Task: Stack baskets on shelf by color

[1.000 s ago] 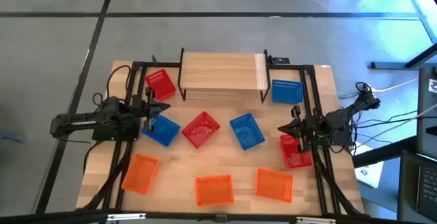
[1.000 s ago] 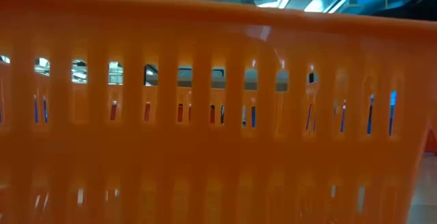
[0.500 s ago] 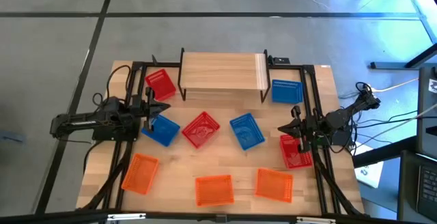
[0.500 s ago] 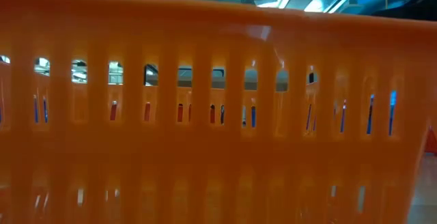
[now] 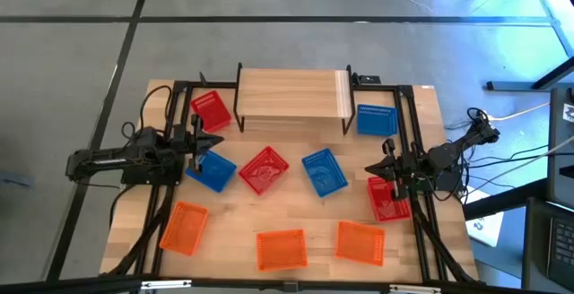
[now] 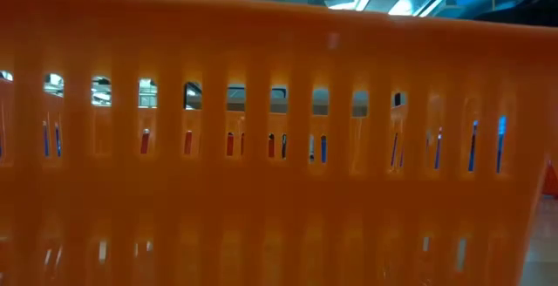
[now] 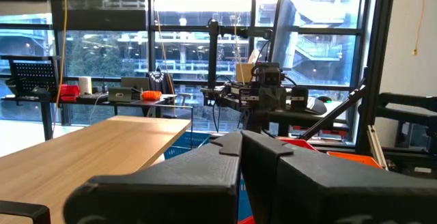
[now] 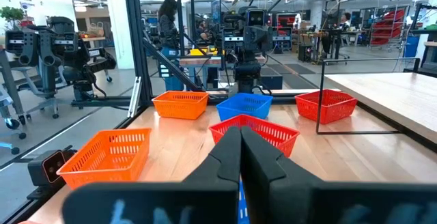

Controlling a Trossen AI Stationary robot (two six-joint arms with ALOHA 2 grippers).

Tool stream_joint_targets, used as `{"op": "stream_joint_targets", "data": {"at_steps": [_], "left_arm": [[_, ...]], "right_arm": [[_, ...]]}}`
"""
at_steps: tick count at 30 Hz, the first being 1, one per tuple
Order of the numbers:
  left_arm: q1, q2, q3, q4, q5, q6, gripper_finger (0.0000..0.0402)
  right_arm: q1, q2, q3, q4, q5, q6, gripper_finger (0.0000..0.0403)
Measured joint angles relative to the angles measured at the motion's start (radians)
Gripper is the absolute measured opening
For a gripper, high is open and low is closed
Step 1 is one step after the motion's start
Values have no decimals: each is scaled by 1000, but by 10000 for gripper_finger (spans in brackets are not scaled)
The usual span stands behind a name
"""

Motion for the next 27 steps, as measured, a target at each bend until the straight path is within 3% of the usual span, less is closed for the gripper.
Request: {"op": "stream_joint_targets", "data": {"at_steps": [12,19,23,27], "left_arm": [[0,0,0,0,0,0,0],[0,0,0,0,0,0,0],[0,0,0,0,0,0,0],[0,0,0,0,0,0,0]], "right_arm": [[0,0,16,127,35,11,0],[-1,91,249,-121,175,3,0],[-1,242,441,-311,262,43,0],[-1,440,622,-488,340,205,0]]}}
